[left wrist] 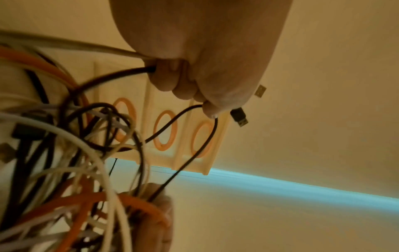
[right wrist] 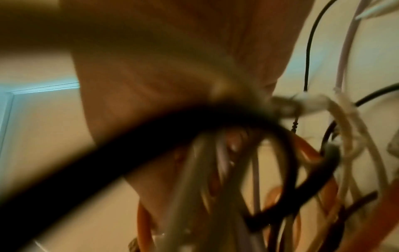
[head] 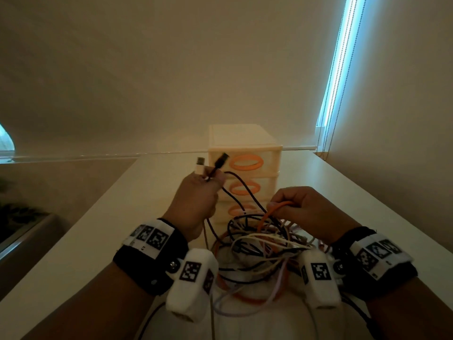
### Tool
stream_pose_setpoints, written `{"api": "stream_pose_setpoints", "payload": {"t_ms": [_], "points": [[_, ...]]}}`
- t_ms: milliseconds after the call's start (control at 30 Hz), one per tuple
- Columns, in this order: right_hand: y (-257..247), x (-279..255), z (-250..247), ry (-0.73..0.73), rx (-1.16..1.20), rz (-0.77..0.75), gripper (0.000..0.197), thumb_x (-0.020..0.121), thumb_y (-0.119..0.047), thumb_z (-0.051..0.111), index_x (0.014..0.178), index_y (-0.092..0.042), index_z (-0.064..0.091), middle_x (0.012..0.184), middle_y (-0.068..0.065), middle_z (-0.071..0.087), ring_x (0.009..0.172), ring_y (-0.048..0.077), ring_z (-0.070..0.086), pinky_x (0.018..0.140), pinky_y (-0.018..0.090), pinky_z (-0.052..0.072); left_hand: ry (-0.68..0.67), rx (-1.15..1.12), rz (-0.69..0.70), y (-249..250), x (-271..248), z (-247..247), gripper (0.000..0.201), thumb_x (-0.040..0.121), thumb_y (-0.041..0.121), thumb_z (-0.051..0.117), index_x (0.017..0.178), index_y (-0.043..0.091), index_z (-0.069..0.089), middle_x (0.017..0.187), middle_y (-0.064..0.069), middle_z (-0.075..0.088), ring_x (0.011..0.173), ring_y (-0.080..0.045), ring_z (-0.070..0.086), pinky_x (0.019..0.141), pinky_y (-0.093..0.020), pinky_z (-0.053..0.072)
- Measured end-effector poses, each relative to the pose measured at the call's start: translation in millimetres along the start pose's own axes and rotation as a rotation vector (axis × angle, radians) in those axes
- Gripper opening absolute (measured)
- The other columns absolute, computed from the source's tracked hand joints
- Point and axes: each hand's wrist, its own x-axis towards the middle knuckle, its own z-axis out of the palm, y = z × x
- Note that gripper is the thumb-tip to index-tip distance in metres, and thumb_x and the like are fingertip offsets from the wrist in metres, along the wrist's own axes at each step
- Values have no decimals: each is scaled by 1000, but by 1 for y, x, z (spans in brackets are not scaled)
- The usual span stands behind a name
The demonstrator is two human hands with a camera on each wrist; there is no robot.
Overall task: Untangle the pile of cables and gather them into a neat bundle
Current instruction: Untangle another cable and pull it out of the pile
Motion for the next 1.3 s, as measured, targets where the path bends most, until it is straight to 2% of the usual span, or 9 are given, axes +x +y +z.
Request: {"api": "stream_pose_setpoints", "payload": {"t_ms": [267,433,567,633,733,867,1100,1167,1300], "points": [[14,-1,-9,33,61,23,27,96,-4,58,74,-7,73,79,1,70,79,8,66,74,16,48,137,-378,-88,-1,6,-12,25,106,19,50,82,23,45,55,7,20,42,-9,14,37,-21,16],[7,-2,-4,-78,-149,17,7,81,-29,81,87,-31,78,89,-9,66,85,4,66,76,20,53,63,-300,-72,1,-1,-5,26,106,18,50,81,22,47,53,7,20,41,-9,15,39,-22,14],[3,-2,3,-32,-299,-46,16,77,-34,84,88,-25,75,89,-10,62,85,1,61,72,17,49,57,-276,-69,1,-2,-4,20,106,19,50,87,20,50,52,6,21,41,-10,15,39,-22,17],[3,-3,4,-26,-278,-62,12,81,-34,81,87,-25,74,88,-9,61,83,1,60,72,15,48,125,-148,-5,2,-1,-6,6,105,20,54,103,18,58,46,9,29,38,-9,21,39,-23,21],[1,-4,5,-39,-268,-79,7,84,-33,78,87,-28,74,90,-7,61,85,2,59,74,16,48,174,129,221,2,-3,-8,20,101,18,59,116,31,64,44,13,41,40,-7,31,43,-24,30],[2,-2,8,-65,-284,-93,10,86,-33,76,93,-25,77,93,-4,60,86,6,58,80,29,51,160,356,490,3,-12,-4,21,98,11,63,112,27,66,74,11,61,46,-3,43,48,-14,35],[2,-3,5,-85,-211,-102,13,87,-29,76,100,-28,77,98,-6,61,91,7,61,82,28,53,-326,729,491,4,-22,9,21,93,12,68,95,31,76,84,26,67,76,8,63,68,-11,46],[3,-2,7,-64,-197,-111,10,86,-25,78,95,-25,76,96,-6,62,89,9,62,80,31,54,-382,775,440,3,-22,9,20,93,13,69,100,30,77,84,29,63,77,7,64,71,-16,51],[6,-1,9,-44,-143,-112,10,84,-26,79,92,-23,75,95,-6,63,89,10,63,80,30,54,-375,787,459,7,-22,8,20,93,8,66,104,23,76,77,35,51,66,21,54,61,-2,37]]}}
